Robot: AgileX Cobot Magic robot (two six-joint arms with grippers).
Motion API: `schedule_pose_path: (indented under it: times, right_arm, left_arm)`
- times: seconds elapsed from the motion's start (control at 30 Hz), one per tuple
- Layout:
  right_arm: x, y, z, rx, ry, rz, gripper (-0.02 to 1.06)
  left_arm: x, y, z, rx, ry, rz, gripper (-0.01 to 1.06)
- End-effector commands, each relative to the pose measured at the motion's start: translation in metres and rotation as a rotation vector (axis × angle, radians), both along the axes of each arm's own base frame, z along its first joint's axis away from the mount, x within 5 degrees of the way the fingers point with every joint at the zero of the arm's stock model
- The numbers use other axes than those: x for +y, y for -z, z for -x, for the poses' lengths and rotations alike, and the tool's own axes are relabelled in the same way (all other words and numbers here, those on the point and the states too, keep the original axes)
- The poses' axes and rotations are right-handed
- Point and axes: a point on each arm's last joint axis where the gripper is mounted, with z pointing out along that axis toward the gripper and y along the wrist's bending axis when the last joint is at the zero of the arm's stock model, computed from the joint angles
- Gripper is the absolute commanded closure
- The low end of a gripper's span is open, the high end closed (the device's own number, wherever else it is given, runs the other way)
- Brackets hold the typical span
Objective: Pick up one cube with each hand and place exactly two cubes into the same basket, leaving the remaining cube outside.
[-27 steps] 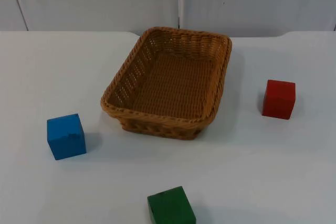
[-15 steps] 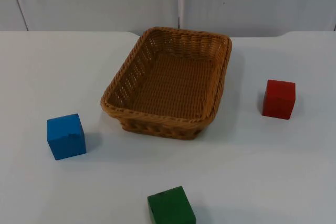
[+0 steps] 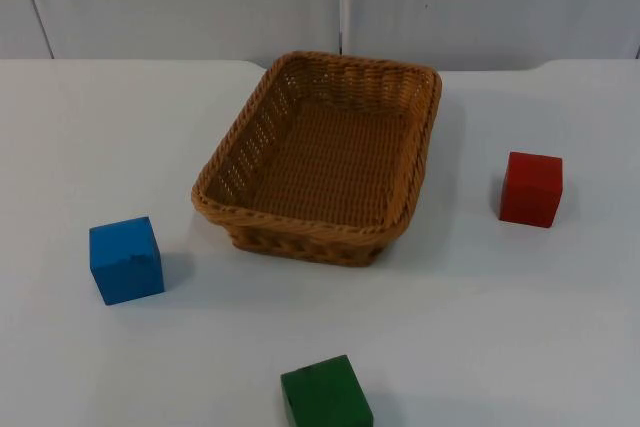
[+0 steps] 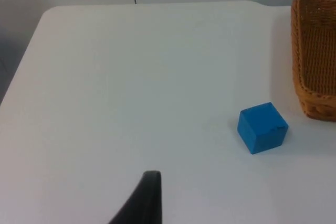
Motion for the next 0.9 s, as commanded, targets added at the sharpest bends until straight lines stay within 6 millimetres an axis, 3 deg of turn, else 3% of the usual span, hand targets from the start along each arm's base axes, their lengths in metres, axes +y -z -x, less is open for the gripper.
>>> schedule_pose_path:
  times: [0.0,0.37,0.87]
  right_arm:
    - [0.001,-0.003,-0.003,-0.010,0.006,0.003,-0.01]
    - [0.005,-0.006,-0.028,0.075,0.002,0.012,-0.01]
    - [0.013,-0.010,-0.071,0.148,0.002,0.022,-0.01]
  left_arm:
    - [-0.001,-0.006,0.000,-0.015,0.003,0.011,0.00]
    - [-0.001,-0.015,-0.006,-0.017,0.006,0.015,0.00]
    - [-0.008,-0.021,-0.046,0.054,0.039,0.096,0.00]
